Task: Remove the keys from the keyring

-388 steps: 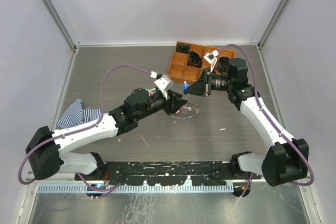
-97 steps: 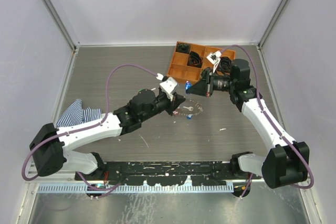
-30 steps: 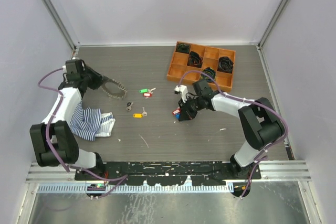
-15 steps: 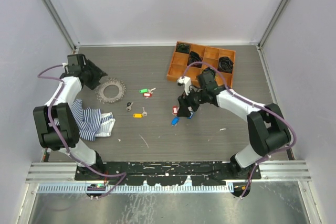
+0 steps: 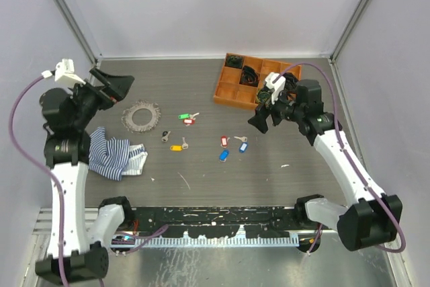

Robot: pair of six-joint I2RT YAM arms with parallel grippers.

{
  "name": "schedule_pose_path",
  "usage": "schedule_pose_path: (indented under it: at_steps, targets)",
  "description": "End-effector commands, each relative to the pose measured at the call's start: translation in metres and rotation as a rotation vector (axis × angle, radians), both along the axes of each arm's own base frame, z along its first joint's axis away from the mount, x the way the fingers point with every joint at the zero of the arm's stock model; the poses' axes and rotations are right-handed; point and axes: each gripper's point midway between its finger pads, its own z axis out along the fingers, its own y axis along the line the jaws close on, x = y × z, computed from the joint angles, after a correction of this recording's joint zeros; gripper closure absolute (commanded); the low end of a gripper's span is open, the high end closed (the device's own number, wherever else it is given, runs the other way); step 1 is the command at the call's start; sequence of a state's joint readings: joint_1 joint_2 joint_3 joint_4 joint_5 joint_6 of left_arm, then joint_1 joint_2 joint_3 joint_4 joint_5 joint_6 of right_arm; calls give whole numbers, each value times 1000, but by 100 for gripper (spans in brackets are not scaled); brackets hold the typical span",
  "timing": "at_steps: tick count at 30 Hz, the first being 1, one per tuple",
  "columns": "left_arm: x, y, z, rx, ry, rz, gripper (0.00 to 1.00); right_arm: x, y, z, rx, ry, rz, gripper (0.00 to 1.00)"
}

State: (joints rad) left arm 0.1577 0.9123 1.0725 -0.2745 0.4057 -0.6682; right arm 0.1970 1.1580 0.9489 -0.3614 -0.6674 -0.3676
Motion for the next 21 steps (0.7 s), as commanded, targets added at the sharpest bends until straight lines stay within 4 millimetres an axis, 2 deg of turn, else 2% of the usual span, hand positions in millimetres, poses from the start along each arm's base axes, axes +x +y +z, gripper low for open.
schedule_pose_path:
  at_steps: [1,4,6,7,11,14,17,21]
  targets:
    - [-56,-34,57,48,-126,-185,2,23,-21,97,10,-220,-184,0]
    - [-83,-50,81,42,-146,-256,2,25,-27,157,61,-236,-260,0]
    - [-96,-59,97,26,-175,-294,2,13,-18,192,113,-232,-215,0]
    - [-103,-62,109,29,-201,-308,2,1,-10,216,146,-252,-157,0]
    - [-128,-72,142,81,-277,-353,2,-20,-3,263,244,-284,-120,0]
    - [-143,-77,157,152,-306,-377,2,-28,-15,309,339,-326,-205,0]
    - [-155,-78,169,175,-345,-382,2,-34,-23,337,411,-329,-268,0]
    - [-165,-87,175,146,-372,-438,2,-40,-22,351,462,-304,-258,0]
